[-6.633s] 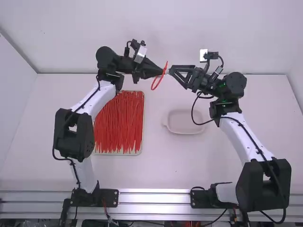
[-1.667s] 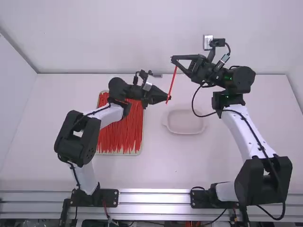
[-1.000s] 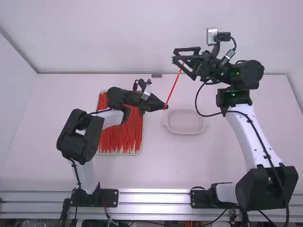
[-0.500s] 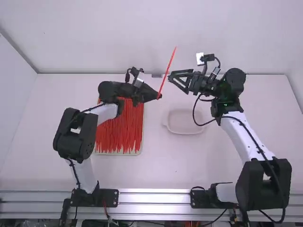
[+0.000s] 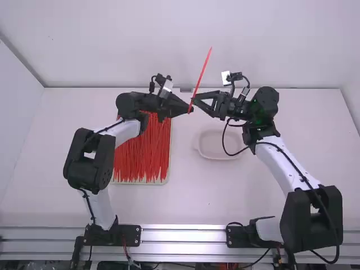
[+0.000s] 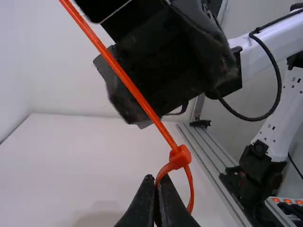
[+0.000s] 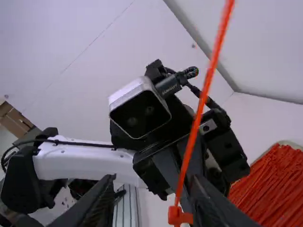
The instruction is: Fasten the cable tie
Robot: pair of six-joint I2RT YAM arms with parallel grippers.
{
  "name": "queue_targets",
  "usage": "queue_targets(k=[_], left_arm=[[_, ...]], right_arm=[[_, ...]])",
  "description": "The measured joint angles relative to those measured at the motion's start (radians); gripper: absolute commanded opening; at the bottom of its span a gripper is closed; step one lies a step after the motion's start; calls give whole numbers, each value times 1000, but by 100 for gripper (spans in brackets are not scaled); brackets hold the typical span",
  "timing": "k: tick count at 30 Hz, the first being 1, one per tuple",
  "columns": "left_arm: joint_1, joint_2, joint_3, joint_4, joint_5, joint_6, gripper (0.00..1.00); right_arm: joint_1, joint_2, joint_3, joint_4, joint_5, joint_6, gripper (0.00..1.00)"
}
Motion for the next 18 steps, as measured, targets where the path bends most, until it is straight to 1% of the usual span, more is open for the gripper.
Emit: queue_targets(k=[7, 13, 14, 17, 18], left_arm=[[0, 0, 0, 2, -6, -3, 2], [0, 0, 0, 3, -21, -3, 2], [0, 0, 0, 3, -21, -3, 2], [0, 0, 0, 7, -22, -2, 2], [0, 0, 0, 13, -21, -2, 2]], right_arm=[[25, 0, 0, -1, 14, -15, 33], [24, 0, 0, -7, 22, -23, 18], [24, 0, 0, -8, 23, -23, 18], [25, 0, 0, -9, 30, -28, 0], [23, 2, 0, -12, 37, -35, 0]])
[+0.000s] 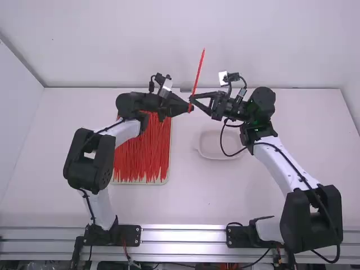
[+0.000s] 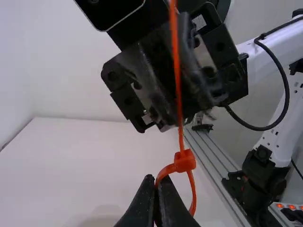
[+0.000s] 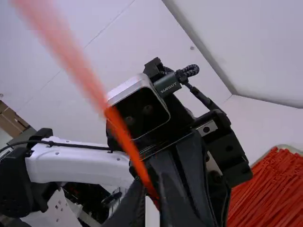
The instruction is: Fasten the cable tie
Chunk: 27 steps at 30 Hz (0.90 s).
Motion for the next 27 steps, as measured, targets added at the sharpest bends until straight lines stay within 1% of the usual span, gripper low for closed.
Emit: queue_targets(k=[5, 6, 7, 8, 9, 10, 11, 12, 15, 19, 20, 21, 23, 24, 25, 26, 27], left_arm=[[-2, 0, 0, -3, 0, 0, 2], [-2, 0, 0, -3, 0, 0, 4], [-3, 0, 0, -4, 0, 0, 10], [-3, 0, 0, -5, -2, 2, 29], [-3, 0, 0, -8, -3, -4, 35], [-3, 0, 0, -9, -5, -3, 43], [-3, 0, 0, -16, -11, -8, 64], [-3, 0, 0, -18, -18, -10, 80], [3, 0, 0, -57, -37, -23, 85], [24, 0, 0, -174, -65, -14, 99], [42, 0, 2, -270, -78, 9, 99], [47, 0, 5, -301, -80, 13, 99], [67, 0, 15, -428, -95, 52, 99], [82, 0, 27, -532, -106, 95, 99], [85, 0, 30, -553, -107, 104, 99], [92, 0, 36, -616, -111, 134, 99], [105, 0, 45, -729, -117, 201, 99]], right_arm=[[-5, 4, 0, 0, 2, -10, 0], [-5, 4, 0, 1, 2, -12, 0], [-5, 4, 0, 0, 2, -16, 0], [-5, 4, 0, 0, -5, -19, 0], [-5, 4, 0, -1, -6, -20, 0], [-5, 4, 0, -5, -9, -22, 0], [-5, 4, 0, -18, -14, -27, 0], [-6, 4, 0, -24, -19, -29, 0], [-21, 4, 0, -36, -31, -33, 0], [-63, 4, 0, -73, -34, -43, 0], [-84, 4, 0, -103, -34, -57, 0], [-92, 4, 0, -115, -34, -63, 0], [-113, 4, 0, -167, -35, -87, 0], [-127, 4, 0, -217, -33, -114, 0], [-132, 4, 0, -232, -33, -119, 0], [-138, 4, 0, -261, -33, -136, 0], [-151, 4, 0, -329, -27, -177, 0]])
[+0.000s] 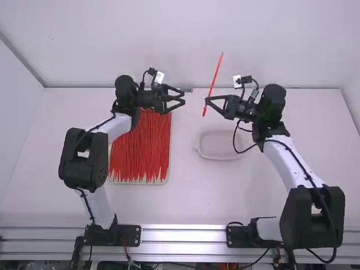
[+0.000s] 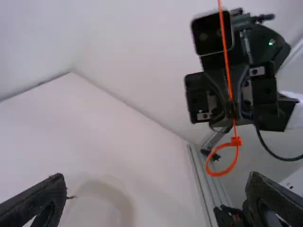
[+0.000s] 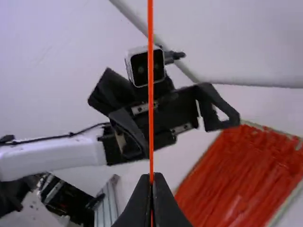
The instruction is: Fasten the cable tie
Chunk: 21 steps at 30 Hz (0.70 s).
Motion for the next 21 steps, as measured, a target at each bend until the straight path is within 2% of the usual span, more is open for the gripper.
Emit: queue_targets(k=[3, 5, 6, 9, 13, 21], left_arm=[[14, 0, 5, -178, -26, 98, 99], [24, 0, 7, -398, -98, 213, 99], [26, 0, 7, -430, -113, 234, 99], [29, 0, 7, -676, -238, 388, 99], [29, 0, 7, -837, -311, 508, 99], [29, 0, 7, -1042, -365, 646, 99]], right_arm=[[-16, 0, 0, -122, 26, -74, 0], [-23, 0, 0, -233, 67, -152, 0], [-24, 0, 0, -258, 79, -172, 0], [-18, 0, 0, -386, 185, -283, 0], [22, 0, 0, -479, 360, -369, 0], [137, 0, -63, -460, 710, -423, 0]])
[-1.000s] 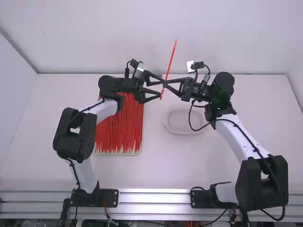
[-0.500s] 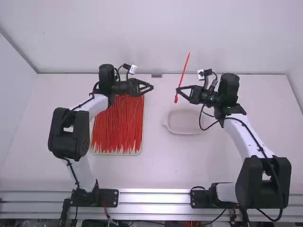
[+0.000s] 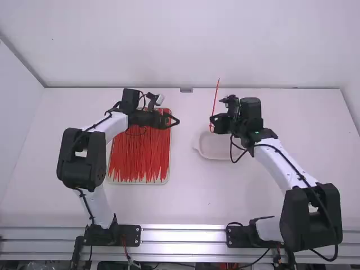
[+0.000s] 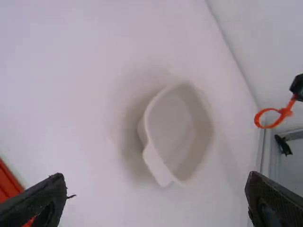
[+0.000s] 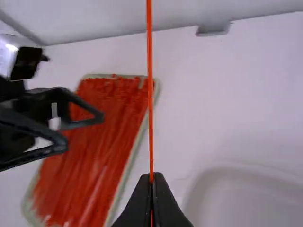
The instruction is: Fasten the cable tie
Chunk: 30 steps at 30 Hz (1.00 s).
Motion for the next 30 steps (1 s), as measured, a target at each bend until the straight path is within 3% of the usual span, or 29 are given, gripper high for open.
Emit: queue_targets(k=[4, 10, 16, 21, 24, 26, 28, 30], left_arm=[[0, 0, 0, -35, -35, 24, 99], [0, 0, 0, -41, -60, 40, 99], [0, 0, 0, -48, -65, 40, 99], [0, 0, 0, -47, -67, 41, 99], [0, 0, 0, -47, -68, 41, 99], [0, 0, 0, -47, -68, 41, 99], [0, 0, 0, -48, -68, 42, 99], [0, 0, 0, -48, -68, 42, 99]], right_arm=[[24, 0, -95, 84, 178, 12, 0], [25, 0, -253, 271, 309, 31, 0], [-7, 0, -378, 391, 354, 60, 0], [-24, 0, -408, 416, 358, 69, 0], [-24, 0, -408, 425, 356, 69, 19], [-24, 0, -408, 428, 356, 68, 24], [-24, 0, -408, 435, 358, 69, 42], [-24, 0, -408, 438, 361, 70, 42]])
